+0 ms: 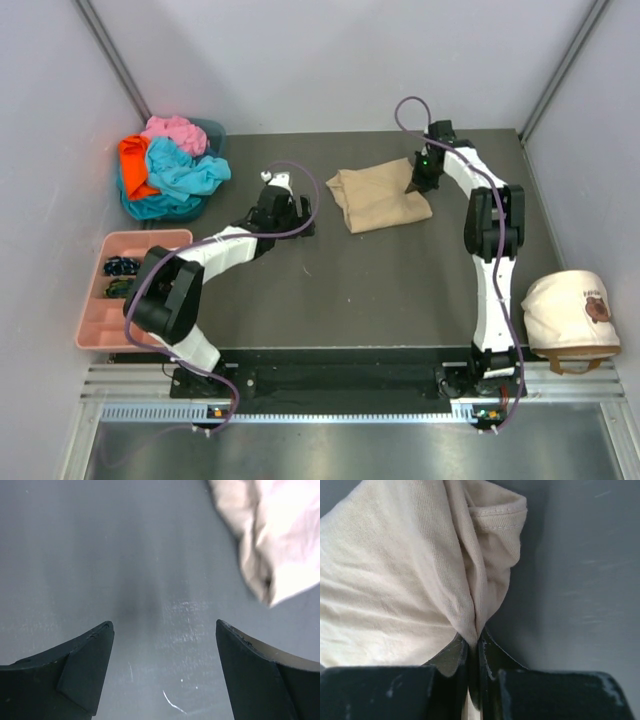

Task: Fold and stack the t-shirts
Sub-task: Put the neatly folded tshirt into the corner of the board with the right arm

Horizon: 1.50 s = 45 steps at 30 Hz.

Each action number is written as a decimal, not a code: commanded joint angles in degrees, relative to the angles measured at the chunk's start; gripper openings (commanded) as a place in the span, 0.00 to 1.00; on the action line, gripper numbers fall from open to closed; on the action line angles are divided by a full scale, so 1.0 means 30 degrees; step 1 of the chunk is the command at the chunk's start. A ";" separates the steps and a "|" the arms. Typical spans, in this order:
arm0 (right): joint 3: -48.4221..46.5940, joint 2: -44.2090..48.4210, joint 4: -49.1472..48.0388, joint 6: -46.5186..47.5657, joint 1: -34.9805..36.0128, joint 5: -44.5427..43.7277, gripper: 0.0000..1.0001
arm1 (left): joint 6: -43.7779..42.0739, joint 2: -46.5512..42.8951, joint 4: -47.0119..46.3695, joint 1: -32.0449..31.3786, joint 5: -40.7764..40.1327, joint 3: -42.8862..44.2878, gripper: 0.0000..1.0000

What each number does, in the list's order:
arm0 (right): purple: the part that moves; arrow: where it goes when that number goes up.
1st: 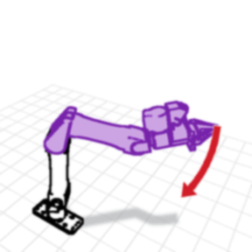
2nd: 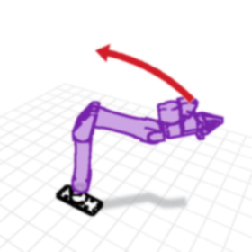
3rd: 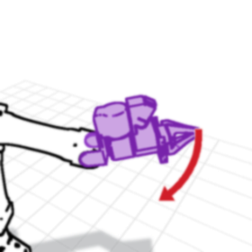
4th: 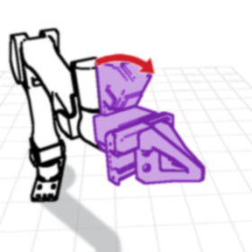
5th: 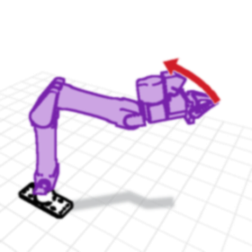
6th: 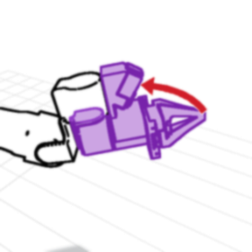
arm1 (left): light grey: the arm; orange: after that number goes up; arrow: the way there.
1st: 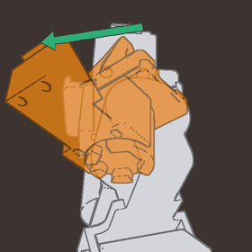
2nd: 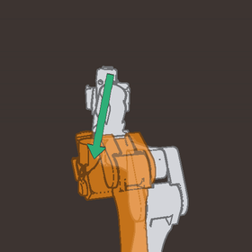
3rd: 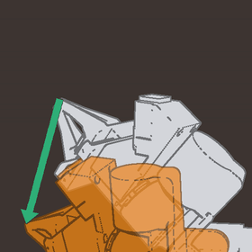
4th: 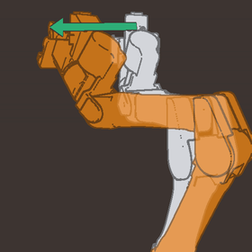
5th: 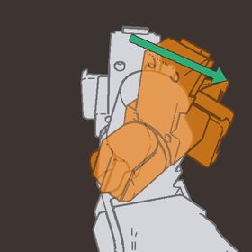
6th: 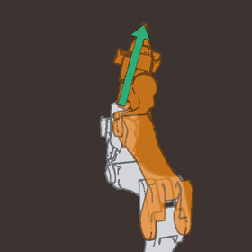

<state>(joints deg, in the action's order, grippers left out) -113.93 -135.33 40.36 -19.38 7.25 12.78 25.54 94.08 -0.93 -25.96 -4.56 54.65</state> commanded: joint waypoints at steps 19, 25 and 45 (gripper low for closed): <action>-0.4592 -0.2322 0.0260 0.4113 -0.3614 -1.1202 0.00 | 0.0364 -0.1977 0.1510 0.0038 0.0493 -0.1197 0.87; -0.5820 -0.2703 -0.0007 0.3356 -0.5313 -0.8275 0.00 | 0.0188 -0.1274 0.2386 0.0038 0.0669 -0.0465 0.86; -0.7814 -0.5017 -0.5685 1.3897 -0.5725 -1.3339 0.00 | 0.0452 0.2300 0.3619 0.0038 0.1431 0.3197 0.86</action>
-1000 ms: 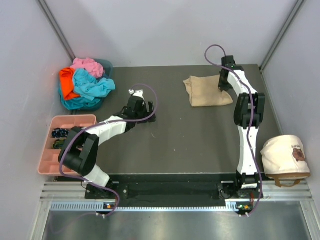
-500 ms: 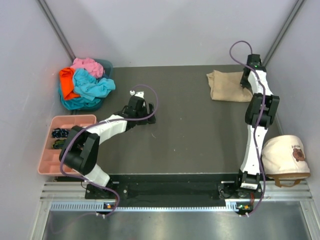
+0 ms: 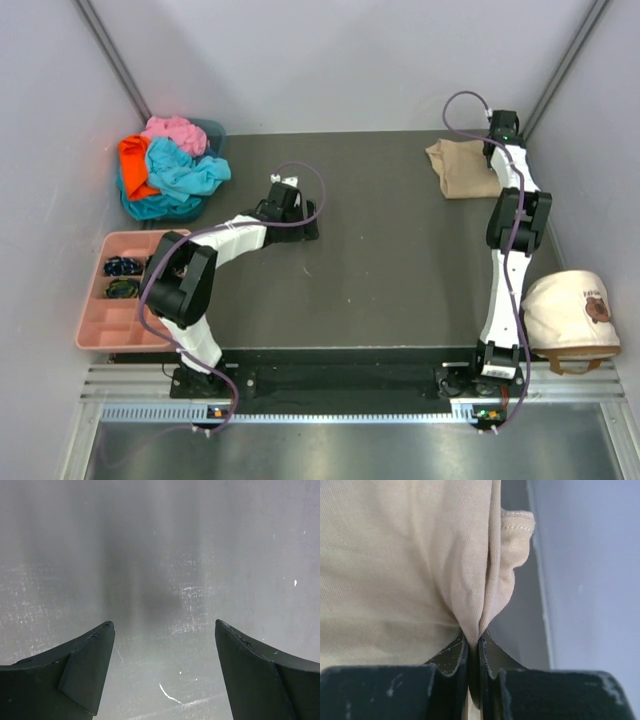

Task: Fold and stack the t-shirts
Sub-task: Put the neatly folded tshirt into the corner of the board with the right arm

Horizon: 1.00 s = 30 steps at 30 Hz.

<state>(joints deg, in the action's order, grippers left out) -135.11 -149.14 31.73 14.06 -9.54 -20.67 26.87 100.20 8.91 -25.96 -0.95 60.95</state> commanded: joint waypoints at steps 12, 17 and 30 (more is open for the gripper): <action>-0.1487 -0.1614 -0.3983 0.2549 -0.0979 -0.2691 0.00 | -0.0198 0.1022 0.0986 0.0038 0.0229 0.2037 0.86; -0.1283 -0.1644 -0.4305 0.2460 -0.1565 -0.2721 0.00 | -0.0198 0.1374 0.1103 0.0038 0.0229 0.2331 0.85; -0.0960 -0.1469 -0.4453 0.1934 -0.1947 -0.1699 0.00 | -0.0110 0.1784 0.1103 0.0038 0.0229 0.2682 0.85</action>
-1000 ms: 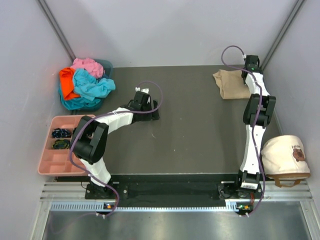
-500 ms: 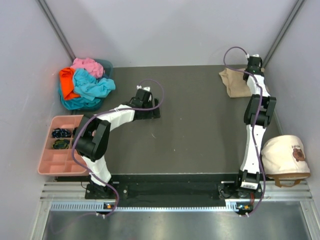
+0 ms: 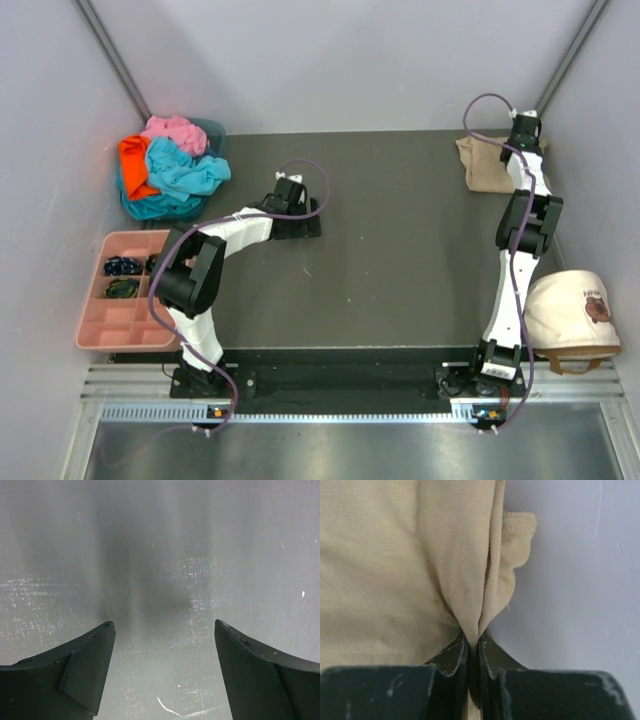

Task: Fold and stack the t-shirts
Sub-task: Put the neatly folded tshirt into the corner of the board with the right arm

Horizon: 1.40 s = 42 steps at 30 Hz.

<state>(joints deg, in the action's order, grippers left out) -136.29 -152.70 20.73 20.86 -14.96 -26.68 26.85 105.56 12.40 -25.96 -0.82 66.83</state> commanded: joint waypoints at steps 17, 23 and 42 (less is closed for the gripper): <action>0.0106 0.0568 -0.1108 -0.0890 0.0241 0.0955 0.54 | 0.0015 0.0029 -0.0267 0.0038 0.0917 0.0342 0.84; 0.1601 0.2556 -0.2983 -0.1328 0.0299 0.0075 0.99 | -0.0102 0.0292 -0.0355 0.0038 0.1063 0.0399 0.85; 0.5350 0.8944 -0.0764 -0.4167 0.3872 0.3293 0.99 | -0.0218 -0.1287 -0.1351 0.0009 0.0656 0.0193 0.85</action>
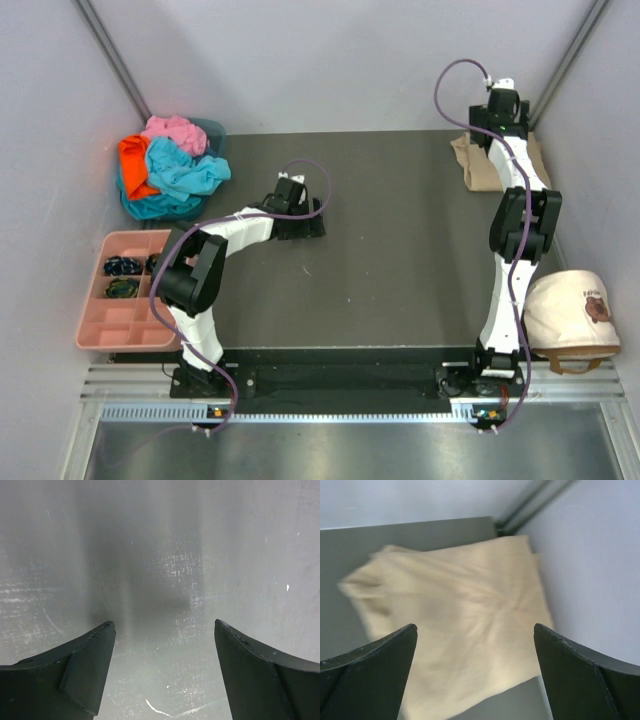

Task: Fold and stack the t-shirts
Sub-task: Put the neatly folded tshirt into the corner of the board with the right arm

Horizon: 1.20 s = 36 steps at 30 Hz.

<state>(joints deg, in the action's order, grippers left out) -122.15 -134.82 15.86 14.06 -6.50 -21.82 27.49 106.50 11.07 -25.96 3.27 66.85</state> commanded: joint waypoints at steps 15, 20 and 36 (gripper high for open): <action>0.9946 1.2645 0.1016 -0.9345 0.6442 0.4521 0.99 | -0.1543 -0.6752 -0.0675 0.0009 -0.5768 -0.1391 0.99; 1.4542 1.5493 0.0280 -0.9872 0.8607 0.3294 0.99 | -0.1925 -0.9332 0.0030 0.0009 -0.8819 -0.3438 0.99; 2.5244 2.7651 0.2124 -1.1512 1.2361 0.0450 0.99 | 0.0037 -1.8856 -0.0380 0.0009 -1.3275 -1.0943 0.99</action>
<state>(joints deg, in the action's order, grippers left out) -50.06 -58.46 20.49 -18.11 28.47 -16.75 25.54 54.04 11.75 -25.96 -31.64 36.45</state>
